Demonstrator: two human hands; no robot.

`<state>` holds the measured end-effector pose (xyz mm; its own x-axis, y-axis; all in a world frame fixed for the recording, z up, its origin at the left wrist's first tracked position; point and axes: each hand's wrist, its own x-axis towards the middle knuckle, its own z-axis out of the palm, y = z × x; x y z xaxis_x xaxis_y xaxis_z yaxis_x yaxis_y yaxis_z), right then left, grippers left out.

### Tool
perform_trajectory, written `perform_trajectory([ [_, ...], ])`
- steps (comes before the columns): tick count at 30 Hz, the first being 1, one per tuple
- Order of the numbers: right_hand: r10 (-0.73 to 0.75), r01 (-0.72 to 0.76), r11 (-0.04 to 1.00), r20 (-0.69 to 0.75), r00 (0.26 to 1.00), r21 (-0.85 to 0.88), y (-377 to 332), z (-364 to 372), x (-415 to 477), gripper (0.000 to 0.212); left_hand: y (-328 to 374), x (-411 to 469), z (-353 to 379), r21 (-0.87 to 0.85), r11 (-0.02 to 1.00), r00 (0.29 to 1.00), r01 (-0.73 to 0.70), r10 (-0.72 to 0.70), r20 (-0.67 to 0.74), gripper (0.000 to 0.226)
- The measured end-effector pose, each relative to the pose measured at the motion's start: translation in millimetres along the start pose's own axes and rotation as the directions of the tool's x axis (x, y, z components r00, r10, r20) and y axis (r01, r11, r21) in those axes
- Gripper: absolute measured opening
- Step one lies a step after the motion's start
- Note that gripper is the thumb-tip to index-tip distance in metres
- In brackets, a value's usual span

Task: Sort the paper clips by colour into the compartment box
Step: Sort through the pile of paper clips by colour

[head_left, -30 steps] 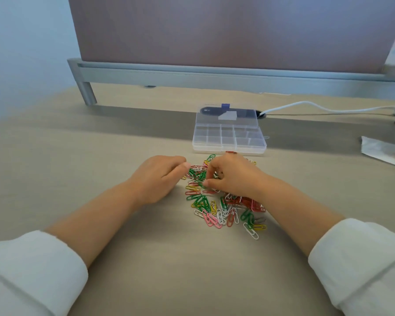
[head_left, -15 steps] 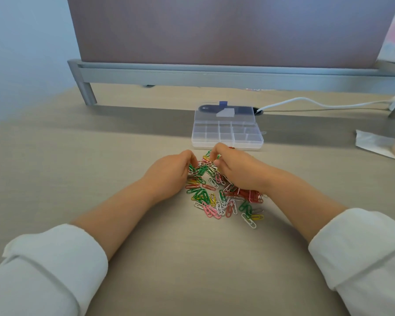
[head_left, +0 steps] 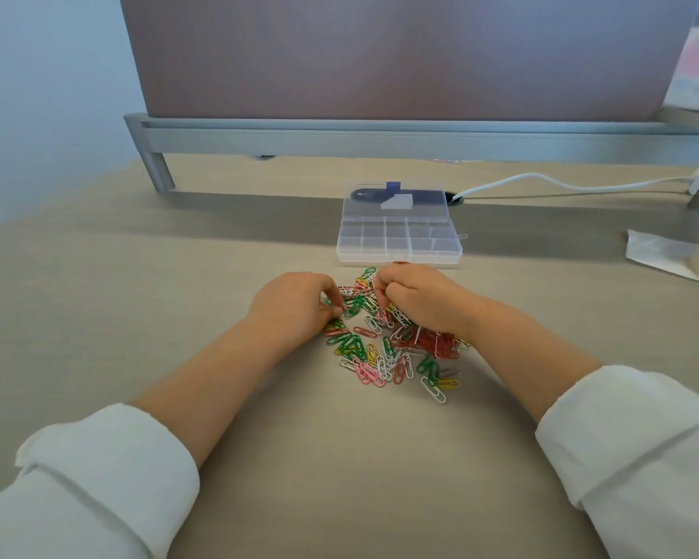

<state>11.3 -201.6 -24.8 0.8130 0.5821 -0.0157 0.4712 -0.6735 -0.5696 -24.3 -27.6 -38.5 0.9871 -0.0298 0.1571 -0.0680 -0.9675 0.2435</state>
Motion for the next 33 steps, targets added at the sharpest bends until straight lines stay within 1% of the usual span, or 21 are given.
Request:
perform_trajectory([
  [6,-0.019,0.018,0.999,-0.016,1.0,-0.043,-2,2,2,0.026,-2,3,-2,0.084,0.996,0.998,-0.036,0.033,0.045,0.015],
  [10,-0.035,0.034,0.999,-0.021,0.999,-0.041,-1,2,2,0.025,-5,2,1,0.102,0.987,0.989,-0.126,0.118,0.09,0.016],
  [11,-0.044,0.043,0.998,-0.027,0.999,-0.044,0,1,2,0.028,-5,1,2,0.072,0.987,0.986,-0.144,0.138,0.089,0.015],
  [13,-0.053,0.051,0.997,-0.021,0.998,-0.05,0,1,0,0.038,-4,-1,0,-0.044,0.987,0.985,-0.153,0.156,0.072,0.014],
  [16,-0.008,0.009,0.999,0.013,1.0,-0.045,-2,-1,-3,0.048,-2,-4,-3,-0.221,0.961,0.981,-0.168,0.186,0.062,0.016],
  [18,0.03,-0.03,0.999,-0.001,1.0,-0.02,-3,-5,-7,0.048,1,-7,-3,-0.306,0.936,0.974,-0.173,0.209,0.087,0.016],
  [20,0.056,-0.056,0.998,-0.019,0.998,-0.01,-4,-8,-11,0.047,3,-9,-1,-0.38,0.91,0.972,-0.168,0.218,0.091,0.024],
  [22,0.077,-0.076,0.995,0.016,0.997,-0.064,-4,-10,-17,0.048,4,-11,0,-0.446,0.878,0.971,-0.174,0.228,0.07,0.027],
  [25,0.085,-0.077,0.99,0.064,0.994,-0.117,1,-12,-27,0.048,4,-14,2,-0.528,0.83,0.971,-0.178,0.235,0.041,0.025],
  [27,0.07,-0.058,0.99,0.088,0.994,-0.13,5,-14,-34,0.041,5,-15,1,-0.533,0.825,0.971,-0.186,0.237,0.029,0.023],
  [30,0.032,-0.006,0.98,0.127,0.991,-0.198,7,-17,-40,0.011,9,-16,1,-0.501,0.843,0.966,-0.194,0.253,0.051,0.022],
  [31,0.022,0.005,0.977,0.129,0.991,-0.213,7,-17,-40,0.008,9,-16,2,-0.484,0.853,0.965,-0.198,0.256,0.057,0.022],
  [33,0.012,0.018,0.972,0.129,0.992,-0.234,8,-16,-39,0.008,8,-15,2,-0.454,0.864,0.963,-0.217,0.265,0.046,0.022],
])
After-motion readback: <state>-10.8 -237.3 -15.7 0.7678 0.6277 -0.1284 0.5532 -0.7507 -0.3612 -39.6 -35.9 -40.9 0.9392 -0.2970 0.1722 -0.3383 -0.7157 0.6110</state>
